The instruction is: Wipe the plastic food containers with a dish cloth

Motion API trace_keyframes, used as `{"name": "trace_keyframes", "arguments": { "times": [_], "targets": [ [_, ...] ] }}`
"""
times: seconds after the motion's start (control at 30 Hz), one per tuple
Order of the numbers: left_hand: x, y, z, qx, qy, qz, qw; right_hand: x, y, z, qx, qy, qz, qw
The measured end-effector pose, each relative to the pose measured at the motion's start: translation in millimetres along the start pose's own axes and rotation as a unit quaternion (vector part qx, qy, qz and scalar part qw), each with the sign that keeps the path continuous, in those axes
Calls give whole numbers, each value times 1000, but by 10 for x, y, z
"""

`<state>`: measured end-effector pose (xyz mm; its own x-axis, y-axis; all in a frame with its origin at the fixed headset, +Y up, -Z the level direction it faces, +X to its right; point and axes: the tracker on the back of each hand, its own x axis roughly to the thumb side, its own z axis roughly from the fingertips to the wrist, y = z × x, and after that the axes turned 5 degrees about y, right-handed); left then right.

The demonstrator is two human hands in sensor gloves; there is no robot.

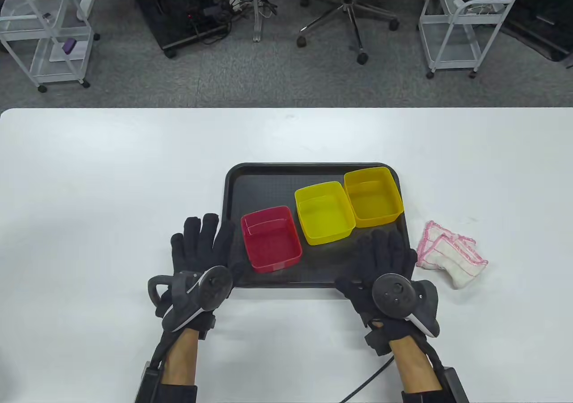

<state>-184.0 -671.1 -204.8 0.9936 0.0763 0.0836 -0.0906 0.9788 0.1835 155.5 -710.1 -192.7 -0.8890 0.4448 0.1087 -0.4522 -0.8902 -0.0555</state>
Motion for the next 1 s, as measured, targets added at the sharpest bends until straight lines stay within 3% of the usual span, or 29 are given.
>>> {"name": "trace_keyframes", "arguments": {
  "times": [1.0],
  "targets": [
    [180,-44,19,-5,-31,-46,998,4,39,-3,25,-2,0,1000]
  ]
}}
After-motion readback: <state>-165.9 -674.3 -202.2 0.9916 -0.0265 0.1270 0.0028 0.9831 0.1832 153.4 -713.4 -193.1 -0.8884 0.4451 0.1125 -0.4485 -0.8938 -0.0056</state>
